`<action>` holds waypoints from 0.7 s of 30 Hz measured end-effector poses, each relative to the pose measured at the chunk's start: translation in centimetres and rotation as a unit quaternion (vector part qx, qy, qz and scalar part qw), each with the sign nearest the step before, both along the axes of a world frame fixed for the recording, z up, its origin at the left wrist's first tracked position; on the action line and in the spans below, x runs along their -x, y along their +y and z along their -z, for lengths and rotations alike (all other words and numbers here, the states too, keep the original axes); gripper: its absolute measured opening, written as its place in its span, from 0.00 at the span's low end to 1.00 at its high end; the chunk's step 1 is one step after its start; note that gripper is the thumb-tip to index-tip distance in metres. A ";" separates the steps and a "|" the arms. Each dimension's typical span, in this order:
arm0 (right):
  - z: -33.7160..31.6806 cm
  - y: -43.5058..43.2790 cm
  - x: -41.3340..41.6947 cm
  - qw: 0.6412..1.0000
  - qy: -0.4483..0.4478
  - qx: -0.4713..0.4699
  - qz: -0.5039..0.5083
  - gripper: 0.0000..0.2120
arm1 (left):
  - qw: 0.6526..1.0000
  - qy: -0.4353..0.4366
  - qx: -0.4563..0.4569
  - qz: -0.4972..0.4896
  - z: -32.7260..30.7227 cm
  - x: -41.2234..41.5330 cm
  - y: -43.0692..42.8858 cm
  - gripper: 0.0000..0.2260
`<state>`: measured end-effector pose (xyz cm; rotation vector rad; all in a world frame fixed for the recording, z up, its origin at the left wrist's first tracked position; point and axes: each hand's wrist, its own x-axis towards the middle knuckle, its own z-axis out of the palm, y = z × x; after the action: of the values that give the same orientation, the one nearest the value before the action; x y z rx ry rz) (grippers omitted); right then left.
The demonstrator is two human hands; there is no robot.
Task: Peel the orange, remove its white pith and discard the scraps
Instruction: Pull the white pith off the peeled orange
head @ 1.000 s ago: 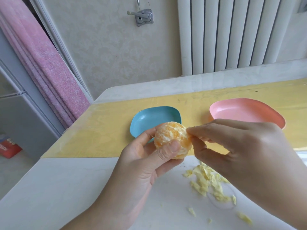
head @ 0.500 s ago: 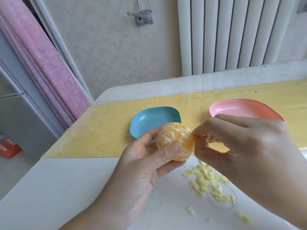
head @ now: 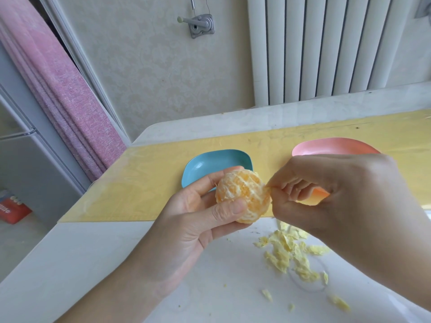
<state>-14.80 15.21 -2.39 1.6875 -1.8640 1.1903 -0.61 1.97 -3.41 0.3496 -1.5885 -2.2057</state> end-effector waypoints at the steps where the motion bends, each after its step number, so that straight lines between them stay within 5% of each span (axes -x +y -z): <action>1: -0.1 0.0 0.0 1.000 -0.023 -0.002 -0.007 0.03 | 1.000 0.003 0.002 0.002 0.0 0.0 -0.1 0.29; 11: -0.6 -0.2 1.4 0.956 -0.244 -0.043 -0.161 0.06 | 0.999 0.033 -0.040 0.017 -0.2 0.1 -0.4 0.30; 21: 0.4 -0.9 1.3 0.908 -0.352 0.011 -0.226 0.10 | 0.995 0.038 -0.078 0.044 0.1 0.3 0.3 0.28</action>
<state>-16.08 14.29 -2.76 1.8960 -1.8285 2.2417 -0.86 2.26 -3.54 0.2418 -1.4213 -2.3877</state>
